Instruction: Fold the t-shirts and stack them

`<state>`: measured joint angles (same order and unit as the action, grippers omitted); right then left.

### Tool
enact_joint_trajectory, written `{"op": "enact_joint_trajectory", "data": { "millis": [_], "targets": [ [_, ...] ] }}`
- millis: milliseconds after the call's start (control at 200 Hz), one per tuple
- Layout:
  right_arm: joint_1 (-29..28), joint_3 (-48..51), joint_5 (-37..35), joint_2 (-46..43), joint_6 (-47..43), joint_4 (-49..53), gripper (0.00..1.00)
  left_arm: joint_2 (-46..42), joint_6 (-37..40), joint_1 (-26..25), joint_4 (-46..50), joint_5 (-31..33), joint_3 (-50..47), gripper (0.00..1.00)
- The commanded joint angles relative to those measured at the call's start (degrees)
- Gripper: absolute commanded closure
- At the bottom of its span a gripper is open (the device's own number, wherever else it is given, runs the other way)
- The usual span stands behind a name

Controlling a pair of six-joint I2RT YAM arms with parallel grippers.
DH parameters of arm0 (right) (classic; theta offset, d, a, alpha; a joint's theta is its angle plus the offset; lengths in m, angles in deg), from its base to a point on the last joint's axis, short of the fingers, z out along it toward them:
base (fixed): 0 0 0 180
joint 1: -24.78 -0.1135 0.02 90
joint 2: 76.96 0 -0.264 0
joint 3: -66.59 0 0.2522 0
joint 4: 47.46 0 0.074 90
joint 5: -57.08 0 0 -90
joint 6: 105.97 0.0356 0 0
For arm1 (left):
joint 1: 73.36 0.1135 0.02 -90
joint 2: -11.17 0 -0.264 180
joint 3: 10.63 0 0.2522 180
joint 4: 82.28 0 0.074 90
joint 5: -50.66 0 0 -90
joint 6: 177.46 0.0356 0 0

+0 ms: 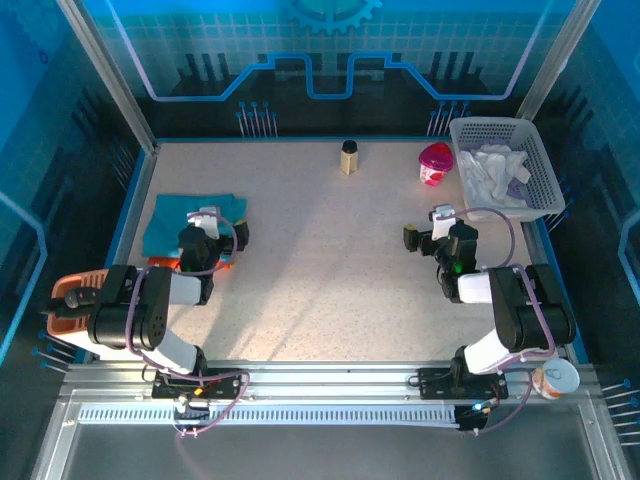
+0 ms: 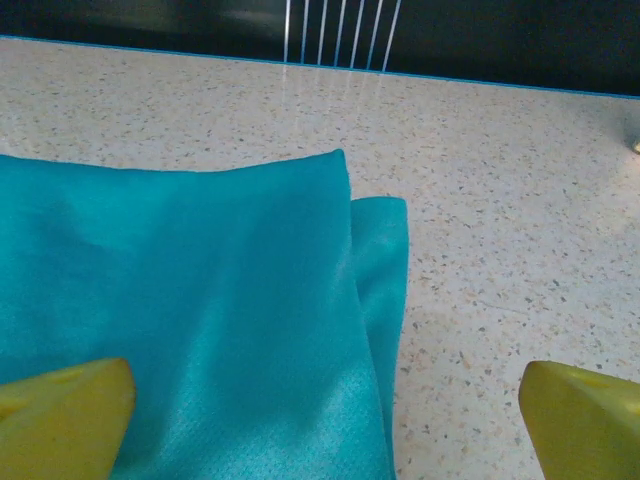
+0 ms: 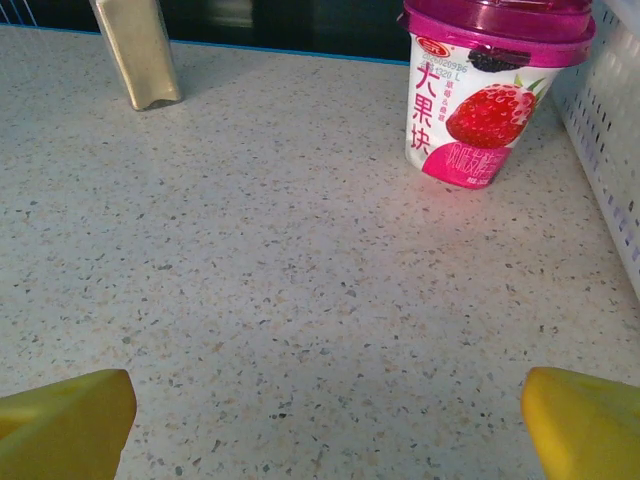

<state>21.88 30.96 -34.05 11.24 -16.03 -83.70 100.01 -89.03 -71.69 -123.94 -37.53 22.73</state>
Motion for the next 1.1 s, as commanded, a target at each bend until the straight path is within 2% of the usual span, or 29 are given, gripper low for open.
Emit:
{"op": "enact_joint_trajectory", "data": {
  "millis": [0,65,190,946,1026,1096],
  "targets": [
    [0.3,-1.0,0.5,0.0,-0.4,-0.8,0.0,-0.2,-3.0,1.0,-7.4,3.3,-3.1,0.01],
    [0.3,-1.1,0.4,0.0,-0.3,-0.8,0.0,-0.1,-2.6,1.1,-6.6,2.6,-2.6,0.01],
    [0.3,-1.1,0.4,0.0,-0.4,-0.8,0.0,-0.3,-1.4,0.9,0.4,-0.3,1.0,0.01],
    [0.2,-0.8,0.5,-0.8,-0.3,-0.7,0.0,-0.8,0.0,-0.5,3.2,1.4,2.4,0.01],
    [-0.1,-0.8,-2.8,-5.4,0.2,3.5,0.0,-3.5,0.5,-0.7,8.9,0.9,4.4,0.01],
    [-0.4,-3.9,-7.4,-10.7,2.4,15.0,0.0,-6.9,0.7,-1.0,15.8,2.0,6.5,0.01]
  ]
}}
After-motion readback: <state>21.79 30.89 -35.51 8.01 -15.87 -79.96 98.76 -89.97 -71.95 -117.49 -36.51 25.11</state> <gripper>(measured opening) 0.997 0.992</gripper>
